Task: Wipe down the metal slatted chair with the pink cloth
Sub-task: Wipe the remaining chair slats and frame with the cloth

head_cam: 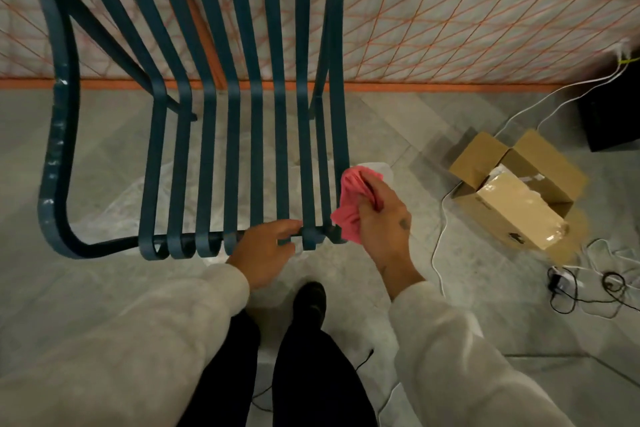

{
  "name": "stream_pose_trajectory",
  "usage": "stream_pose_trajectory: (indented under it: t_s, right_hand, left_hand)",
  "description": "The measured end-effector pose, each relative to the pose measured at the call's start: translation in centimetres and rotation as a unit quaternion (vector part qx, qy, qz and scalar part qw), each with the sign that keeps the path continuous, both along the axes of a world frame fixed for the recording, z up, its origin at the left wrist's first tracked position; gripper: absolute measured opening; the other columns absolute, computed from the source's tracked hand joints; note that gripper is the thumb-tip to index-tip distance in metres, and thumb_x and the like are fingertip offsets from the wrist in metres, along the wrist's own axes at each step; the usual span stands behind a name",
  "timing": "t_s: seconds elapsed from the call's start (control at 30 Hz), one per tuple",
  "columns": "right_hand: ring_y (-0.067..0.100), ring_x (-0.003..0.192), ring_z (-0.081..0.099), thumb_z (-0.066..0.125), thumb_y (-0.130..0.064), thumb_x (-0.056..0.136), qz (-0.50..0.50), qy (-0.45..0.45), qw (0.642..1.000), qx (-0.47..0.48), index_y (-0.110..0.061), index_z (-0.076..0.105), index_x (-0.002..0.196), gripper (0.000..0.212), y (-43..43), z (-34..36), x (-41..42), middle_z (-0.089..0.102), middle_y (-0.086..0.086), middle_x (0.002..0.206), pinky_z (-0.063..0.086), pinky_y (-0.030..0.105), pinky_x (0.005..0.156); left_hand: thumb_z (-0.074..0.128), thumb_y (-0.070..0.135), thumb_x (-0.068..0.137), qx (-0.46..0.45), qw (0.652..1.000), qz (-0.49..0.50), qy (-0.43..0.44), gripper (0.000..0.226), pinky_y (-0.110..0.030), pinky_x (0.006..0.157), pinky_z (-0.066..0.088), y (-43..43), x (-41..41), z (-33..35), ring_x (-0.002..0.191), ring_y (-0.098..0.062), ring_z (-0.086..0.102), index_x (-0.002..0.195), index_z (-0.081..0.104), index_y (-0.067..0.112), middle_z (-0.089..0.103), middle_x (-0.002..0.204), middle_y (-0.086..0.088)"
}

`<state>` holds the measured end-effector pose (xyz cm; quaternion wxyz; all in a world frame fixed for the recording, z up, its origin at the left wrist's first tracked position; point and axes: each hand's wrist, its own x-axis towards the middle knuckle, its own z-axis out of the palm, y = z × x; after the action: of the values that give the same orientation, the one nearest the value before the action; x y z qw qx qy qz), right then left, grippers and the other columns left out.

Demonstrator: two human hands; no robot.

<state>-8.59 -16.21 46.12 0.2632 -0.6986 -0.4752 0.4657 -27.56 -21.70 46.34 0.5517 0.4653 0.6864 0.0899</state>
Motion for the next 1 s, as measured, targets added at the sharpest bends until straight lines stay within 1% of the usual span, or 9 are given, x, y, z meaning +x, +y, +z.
stream_pose_trajectory:
  t_s: [0.17, 0.23, 0.3, 0.4, 0.47, 0.57, 0.7, 0.9, 1.0]
  right_hand:
    - [0.007, 0.093, 0.069, 0.057, -0.019, 0.099, -0.074, 0.098, 0.990, -0.075, -0.035, 0.061, 0.130, 0.036, -3.5, -3.1, 0.6, 0.070, -0.012, 0.109, 0.057, 0.021, 0.083]
    - [0.017, 0.081, 0.070, 0.056, -0.015, 0.099, -0.151, 0.197, 0.960, -0.131, -0.022, 0.068, 0.122, 0.028, -4.6, -3.8, 1.4, 0.075, -0.005, 0.097, 0.059, 0.027, 0.072]
    - [0.022, 0.060, 0.060, 0.051, -0.009, 0.100, -0.166, 0.240, 0.940, -0.176, -0.012, 0.073, 0.107, 0.023, -4.9, -4.0, 1.9, 0.074, 0.006, 0.078, 0.053, 0.028, 0.053]
    - [0.027, 0.056, 0.056, 0.046, 0.000, 0.099, -0.127, 0.191, 0.952, -0.201, -0.010, 0.073, 0.103, 0.029, -2.9, -4.3, 1.9, 0.068, 0.018, 0.072, 0.048, 0.031, 0.049]
    - [0.032, 0.073, 0.061, 0.046, -0.001, 0.098, -0.098, 0.192, 0.955, -0.203, -0.011, 0.071, 0.113, 0.030, 0.1, -4.4, 1.7, 0.070, 0.017, 0.085, 0.055, 0.041, 0.068]
    - [0.024, 0.090, 0.067, 0.050, -0.009, 0.099, -0.073, 0.196, 0.963, -0.172, -0.017, 0.068, 0.122, 0.030, 3.6, -3.5, 1.8, 0.073, 0.007, 0.101, 0.058, 0.040, 0.087]
    - [0.024, 0.081, 0.071, 0.055, -0.012, 0.098, -0.073, 0.189, 0.967, -0.154, -0.029, 0.068, 0.121, 0.031, 0.3, -3.4, 2.1, 0.075, 0.006, 0.097, 0.060, 0.038, 0.073]
    - [0.026, 0.050, 0.063, 0.051, -0.008, 0.100, -0.038, 0.127, 0.968, -0.214, -0.011, 0.072, 0.100, 0.021, -4.2, -1.5, 3.6, 0.072, 0.021, 0.074, 0.055, 0.038, 0.049]
    - [0.026, 0.063, 0.070, 0.055, -0.012, 0.098, -0.017, 0.116, 0.976, -0.181, -0.024, 0.071, 0.105, 0.021, -2.7, 1.1, 3.4, 0.075, 0.012, 0.085, 0.059, 0.039, 0.050]
  left_hand:
    - [0.047, 0.000, 0.092, 0.010, 0.998, 0.014, -0.057, 0.050, -0.018, 0.096, 0.040, 2.0, 5.1, -1.0, 0.118, -0.011, 0.053, 0.138, 0.048, 0.018, 0.056, 0.134, 0.003]
    - [0.044, -0.004, 0.091, 0.000, 0.997, 0.026, -0.069, 0.051, -0.016, 0.093, 0.038, 2.0, 6.1, -1.5, 0.115, -0.009, 0.052, 0.136, 0.050, 0.018, 0.056, 0.130, 0.006]
    - [0.040, -0.008, 0.088, -0.012, 0.997, 0.031, -0.070, 0.061, -0.023, 0.106, 0.034, 1.9, 6.5, -2.0, 0.129, -0.014, 0.047, 0.140, 0.045, 0.023, 0.051, 0.140, 0.004]
    - [0.040, -0.007, 0.085, -0.019, 0.997, 0.032, -0.071, 0.068, -0.037, 0.114, 0.033, 1.8, 6.5, -2.9, 0.132, -0.016, 0.045, 0.141, 0.044, 0.032, 0.050, 0.143, 0.005]
    - [0.041, -0.006, 0.085, -0.020, 0.997, 0.041, -0.069, 0.067, -0.040, 0.113, 0.035, 1.9, 6.4, -3.2, 0.130, -0.015, 0.047, 0.139, 0.045, 0.034, 0.053, 0.140, 0.005]
    - [0.041, -0.006, 0.086, -0.026, 0.997, 0.041, -0.065, 0.064, -0.040, 0.112, 0.036, 2.0, 6.5, -3.4, 0.130, -0.016, 0.047, 0.136, 0.049, 0.033, 0.055, 0.139, 0.003]
    - [0.039, -0.007, 0.085, -0.028, 0.996, 0.044, -0.078, 0.065, -0.033, 0.112, 0.033, 2.0, 6.5, -3.7, 0.130, -0.015, 0.047, 0.137, 0.049, 0.032, 0.054, 0.139, 0.005]
    - [0.041, -0.002, 0.088, -0.044, 0.995, 0.016, -0.089, 0.064, -0.036, 0.115, 0.030, 1.7, 5.7, -2.9, 0.137, -0.014, 0.038, 0.142, 0.041, 0.033, 0.046, 0.146, 0.008]
    - [0.049, 0.010, 0.094, -0.013, 0.993, 0.078, -0.082, 0.050, -0.032, 0.111, 0.035, 1.4, 4.4, -0.9, 0.131, -0.013, 0.045, 0.139, 0.043, 0.031, 0.050, 0.141, 0.008]
